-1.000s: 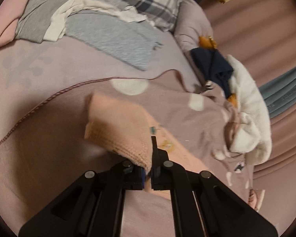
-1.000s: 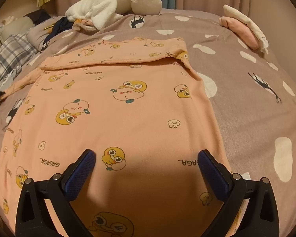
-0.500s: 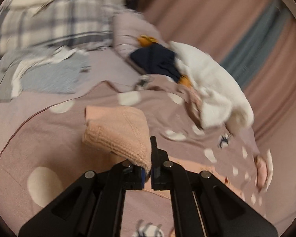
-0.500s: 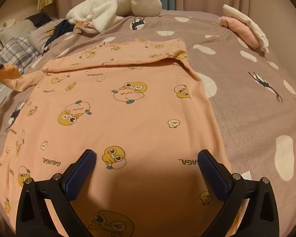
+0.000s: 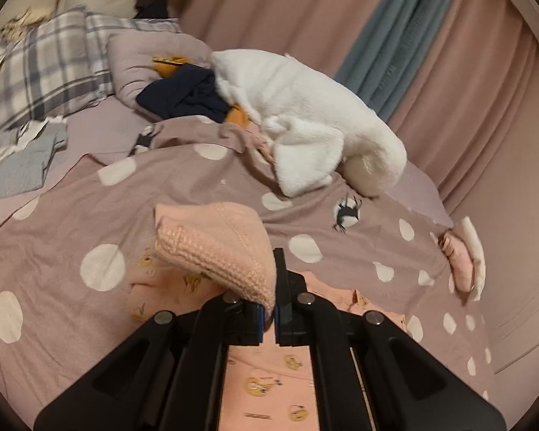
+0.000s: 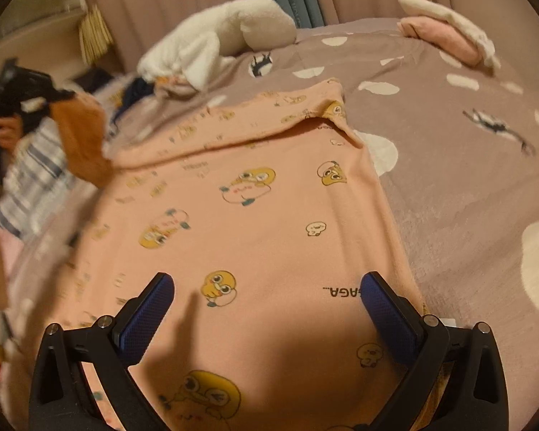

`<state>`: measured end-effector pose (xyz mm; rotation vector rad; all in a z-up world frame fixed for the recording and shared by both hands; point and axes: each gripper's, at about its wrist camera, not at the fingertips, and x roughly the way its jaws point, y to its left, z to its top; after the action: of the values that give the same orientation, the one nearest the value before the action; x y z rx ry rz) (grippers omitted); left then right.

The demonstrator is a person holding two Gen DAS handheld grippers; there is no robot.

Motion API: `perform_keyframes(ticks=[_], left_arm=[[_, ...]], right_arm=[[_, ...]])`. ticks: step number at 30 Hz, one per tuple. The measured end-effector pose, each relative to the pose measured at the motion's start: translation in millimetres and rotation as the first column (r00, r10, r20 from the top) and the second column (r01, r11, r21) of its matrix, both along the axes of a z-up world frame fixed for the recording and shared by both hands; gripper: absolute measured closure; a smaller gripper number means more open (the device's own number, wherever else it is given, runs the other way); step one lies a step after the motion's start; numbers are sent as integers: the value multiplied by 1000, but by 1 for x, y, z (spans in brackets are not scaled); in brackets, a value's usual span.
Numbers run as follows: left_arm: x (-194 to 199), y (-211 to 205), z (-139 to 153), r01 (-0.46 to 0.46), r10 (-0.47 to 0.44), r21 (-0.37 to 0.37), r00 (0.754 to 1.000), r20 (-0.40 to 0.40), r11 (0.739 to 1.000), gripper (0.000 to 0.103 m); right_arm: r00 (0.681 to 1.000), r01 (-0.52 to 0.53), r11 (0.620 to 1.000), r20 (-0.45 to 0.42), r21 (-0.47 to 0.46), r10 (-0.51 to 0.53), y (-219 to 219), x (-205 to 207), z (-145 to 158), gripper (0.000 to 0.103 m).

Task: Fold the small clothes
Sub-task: 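Lift and fold the held sleeve across the shirt body with the left tool, then open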

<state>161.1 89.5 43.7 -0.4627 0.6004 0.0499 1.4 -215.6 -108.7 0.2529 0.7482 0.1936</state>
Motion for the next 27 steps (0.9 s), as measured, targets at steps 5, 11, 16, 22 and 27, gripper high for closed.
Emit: perform_keyframes(ticks=[5, 11, 16, 22, 27], left_arm=[[8, -50, 7, 44, -44, 60, 999, 7, 997, 99], [26, -109, -9, 122, -120, 56, 992, -39, 991, 99], [33, -150, -23, 162, -157, 89, 985, -67, 983, 99], [42, -189, -47, 232, -223, 73, 968, -115, 970, 99], [49, -211, -59, 285, -279, 27, 951, -130, 958, 99]], right_arm=[[999, -46, 989, 32, 143, 41, -16, -4, -1, 0], [997, -60, 993, 44, 103, 56, -7, -7, -1, 0], [996, -72, 986, 54, 153, 64, -16, -10, -2, 0], [994, -97, 985, 61, 145, 89, -16, -15, -1, 0], [993, -106, 984, 62, 142, 98, -17, -18, 1, 0]])
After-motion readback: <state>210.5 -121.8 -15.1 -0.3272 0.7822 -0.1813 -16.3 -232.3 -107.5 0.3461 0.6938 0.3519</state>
